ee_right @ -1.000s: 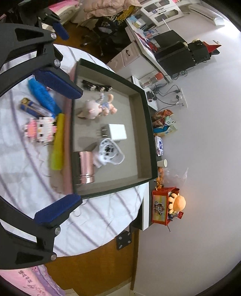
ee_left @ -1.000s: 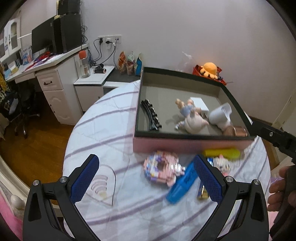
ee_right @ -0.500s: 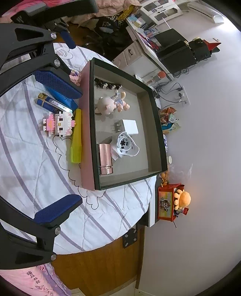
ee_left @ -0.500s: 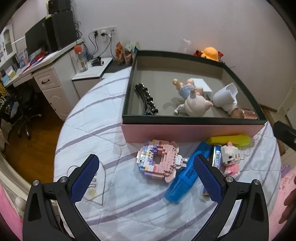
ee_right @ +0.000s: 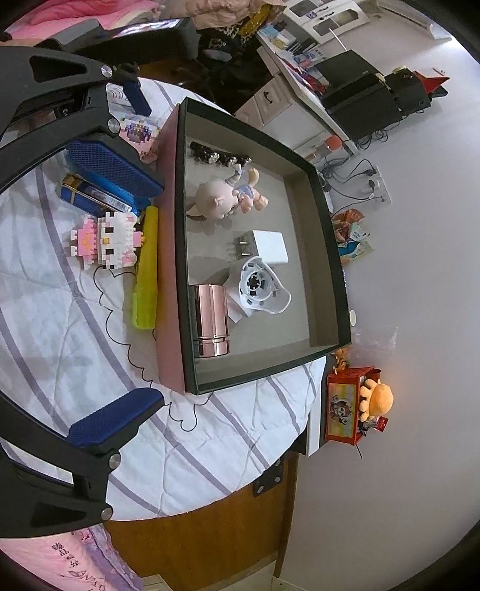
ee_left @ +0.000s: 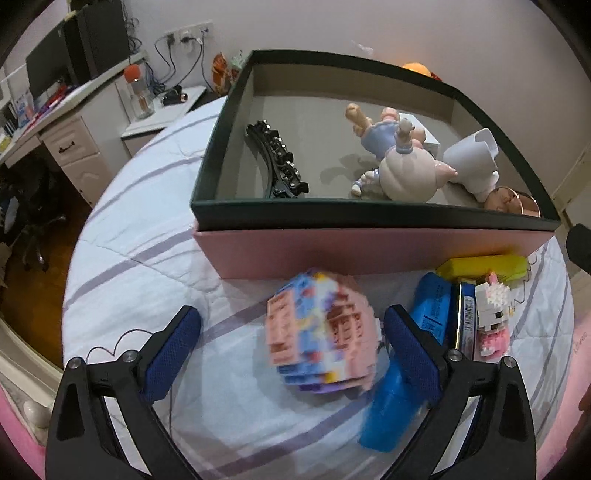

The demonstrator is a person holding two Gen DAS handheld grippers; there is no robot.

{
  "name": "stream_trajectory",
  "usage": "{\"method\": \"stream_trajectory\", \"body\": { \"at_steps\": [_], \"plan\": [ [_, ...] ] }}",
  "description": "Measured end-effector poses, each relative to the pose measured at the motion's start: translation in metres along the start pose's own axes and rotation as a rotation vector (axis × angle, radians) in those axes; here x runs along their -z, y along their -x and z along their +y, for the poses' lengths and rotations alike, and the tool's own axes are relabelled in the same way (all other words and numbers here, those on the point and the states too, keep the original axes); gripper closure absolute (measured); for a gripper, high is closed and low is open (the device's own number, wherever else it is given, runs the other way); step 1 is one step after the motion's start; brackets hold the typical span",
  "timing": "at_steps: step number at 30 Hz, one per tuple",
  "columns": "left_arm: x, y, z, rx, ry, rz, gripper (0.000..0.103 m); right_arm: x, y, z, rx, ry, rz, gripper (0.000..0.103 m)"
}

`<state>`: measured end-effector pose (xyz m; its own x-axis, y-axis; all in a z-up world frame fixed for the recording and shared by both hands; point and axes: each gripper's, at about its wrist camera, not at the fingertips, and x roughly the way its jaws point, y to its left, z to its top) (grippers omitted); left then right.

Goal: Organize rigid objects
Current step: 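Reach the left gripper to the pink block donut figure and grasp it, then carry the donut figure into the pink box and open the left gripper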

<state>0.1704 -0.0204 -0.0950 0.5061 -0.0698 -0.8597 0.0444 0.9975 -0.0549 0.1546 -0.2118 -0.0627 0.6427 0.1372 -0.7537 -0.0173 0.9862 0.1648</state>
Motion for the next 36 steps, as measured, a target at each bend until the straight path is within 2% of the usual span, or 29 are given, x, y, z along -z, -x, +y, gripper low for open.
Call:
{"method": "stream_trajectory", "body": {
  "at_steps": [2, 6, 7, 17, 23, 24, 27, 28, 32, 34, 36],
  "plan": [
    [0.000, 0.001, -0.001, 0.014, -0.010, -0.010, 0.010, -0.001, -0.002, -0.001, 0.001, -0.002, 0.003, 0.000],
    [-0.003, 0.006, -0.003, 0.058, -0.019, -0.021, 0.043, -0.002, -0.005, -0.001, 0.001, -0.006, 0.006, 0.000],
    [-0.004, 0.007, -0.003, 0.069, -0.021, -0.020, 0.044, -0.002, -0.005, 0.000, 0.001, -0.005, 0.006, 0.000],
    [0.003, 0.018, 0.000, 0.110, -0.004, -0.028, 0.045, -0.003, -0.003, 0.001, -0.003, -0.004, 0.000, 0.000],
    [0.007, 0.018, 0.000, 0.086, -0.012, -0.016, 0.044, -0.001, 0.001, 0.001, -0.007, -0.002, -0.003, 0.000],
    [0.008, 0.017, 0.001, 0.070, -0.012, -0.012, 0.041, -0.001, 0.001, 0.001, -0.008, -0.001, -0.003, 0.000],
    [0.010, 0.015, 0.000, 0.024, -0.022, 0.002, 0.012, 0.000, 0.003, 0.002, -0.009, 0.004, -0.005, 0.000],
    [0.010, 0.015, 0.000, 0.018, -0.023, -0.003, 0.012, 0.001, 0.004, 0.002, -0.009, 0.005, -0.006, 0.000],
    [0.013, 0.014, 0.002, 0.030, -0.018, -0.004, 0.015, 0.001, 0.005, 0.001, -0.006, 0.001, -0.009, 0.000],
    [0.014, 0.014, 0.003, 0.020, -0.017, -0.014, 0.035, 0.002, 0.005, 0.000, -0.005, -0.001, -0.007, 0.000],
    [0.013, 0.016, 0.007, 0.038, -0.008, -0.018, 0.035, 0.002, 0.005, 0.000, -0.007, 0.000, -0.006, 0.000]
  ]
}}
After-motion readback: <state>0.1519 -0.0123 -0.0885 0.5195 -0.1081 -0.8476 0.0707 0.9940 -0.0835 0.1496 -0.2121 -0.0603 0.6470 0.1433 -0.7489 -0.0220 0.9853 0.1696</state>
